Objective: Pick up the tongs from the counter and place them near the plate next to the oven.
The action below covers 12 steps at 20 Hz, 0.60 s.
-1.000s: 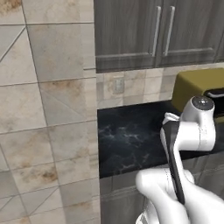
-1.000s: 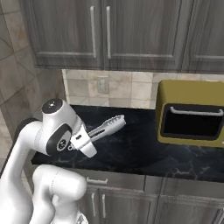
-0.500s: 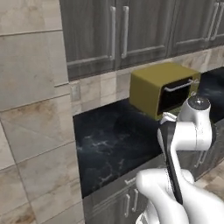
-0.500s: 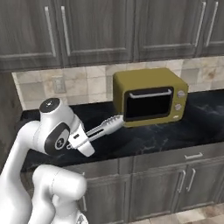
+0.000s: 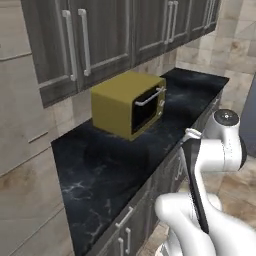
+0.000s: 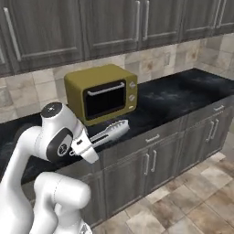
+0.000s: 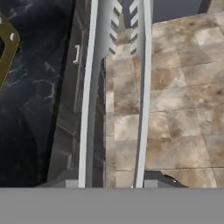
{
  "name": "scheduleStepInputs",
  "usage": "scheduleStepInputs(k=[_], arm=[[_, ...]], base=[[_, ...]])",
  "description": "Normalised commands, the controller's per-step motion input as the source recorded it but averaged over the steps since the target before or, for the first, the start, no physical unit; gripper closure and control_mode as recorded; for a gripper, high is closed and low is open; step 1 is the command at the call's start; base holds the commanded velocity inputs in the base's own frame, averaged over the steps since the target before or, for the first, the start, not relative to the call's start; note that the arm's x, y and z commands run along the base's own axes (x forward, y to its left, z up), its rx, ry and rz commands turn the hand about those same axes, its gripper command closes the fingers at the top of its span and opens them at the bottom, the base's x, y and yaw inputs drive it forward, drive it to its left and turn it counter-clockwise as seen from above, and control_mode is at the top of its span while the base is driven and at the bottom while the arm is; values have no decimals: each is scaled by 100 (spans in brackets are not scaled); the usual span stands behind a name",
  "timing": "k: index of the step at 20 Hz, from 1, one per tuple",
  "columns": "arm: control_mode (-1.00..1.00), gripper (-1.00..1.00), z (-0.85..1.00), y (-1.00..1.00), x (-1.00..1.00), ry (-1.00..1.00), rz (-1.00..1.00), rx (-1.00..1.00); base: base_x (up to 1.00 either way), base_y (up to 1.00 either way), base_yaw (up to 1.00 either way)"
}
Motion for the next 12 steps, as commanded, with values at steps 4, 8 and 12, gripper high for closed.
scheduleStepInputs(k=[4, 8, 12], arm=[[100, 100, 0, 0, 0, 0, 0, 0], [100, 100, 0, 0, 0, 0, 0, 0], [100, 100, 0, 0, 0, 0, 0, 0]], base=[[0, -18, -60], [0, -18, -62], [0, -26, -61]])
